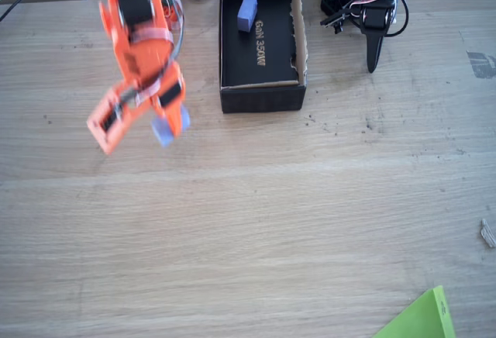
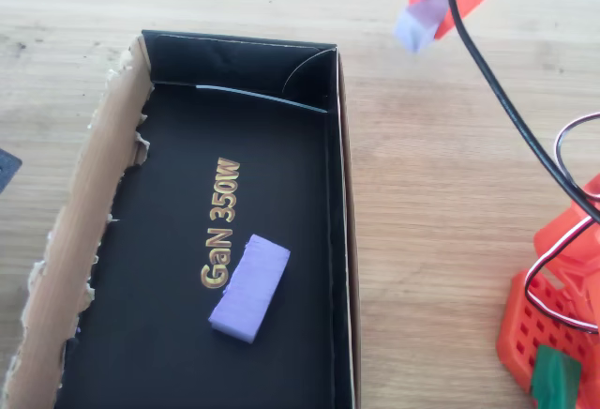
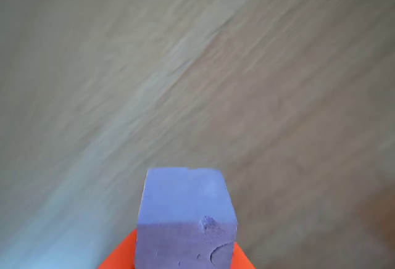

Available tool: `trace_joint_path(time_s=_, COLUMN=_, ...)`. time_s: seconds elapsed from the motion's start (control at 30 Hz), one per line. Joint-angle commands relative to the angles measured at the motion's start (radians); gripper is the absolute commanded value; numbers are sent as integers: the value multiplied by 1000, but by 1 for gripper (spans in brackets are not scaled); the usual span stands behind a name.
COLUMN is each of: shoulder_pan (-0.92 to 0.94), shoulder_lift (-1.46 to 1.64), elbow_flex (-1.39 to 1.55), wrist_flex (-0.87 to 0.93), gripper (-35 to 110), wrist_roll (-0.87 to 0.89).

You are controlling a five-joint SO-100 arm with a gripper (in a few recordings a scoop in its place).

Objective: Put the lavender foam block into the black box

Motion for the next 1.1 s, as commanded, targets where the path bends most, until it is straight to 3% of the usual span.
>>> trace_joint_path(time_s=0.0, shoulder_pan=6, shoulder_lift=215, elbow_flex=-55, wrist_flex=80, gripper=0, wrist_roll=-15)
trace_joint_path(time_s=0.3, shoulder_pan=-11, shoulder_lift=325, elbow_flex=-199, wrist_flex=245, gripper=0, wrist_roll=-15)
trace_joint_path(time_s=0.47, shoulder_pan=-66, shoulder_lift=322, elbow_flex=-198, wrist_flex=253, gripper=0, wrist_roll=-23)
trace_joint_path(time_s=0.67, shoulder_pan=-295, shoulder_lift=285, elbow_flex=-207, wrist_flex=192, gripper=0, wrist_roll=-52)
trace_joint_path(time_s=0.83, shoulder_pan=-543, shoulder_lift=181, elbow_flex=-261, wrist_flex=137, gripper=0, wrist_roll=-175)
trace_joint_path(time_s=1.07, shoulder_pan=-738, shoulder_lift=-152, elbow_flex=-620, wrist_flex=267, gripper=0, wrist_roll=-382)
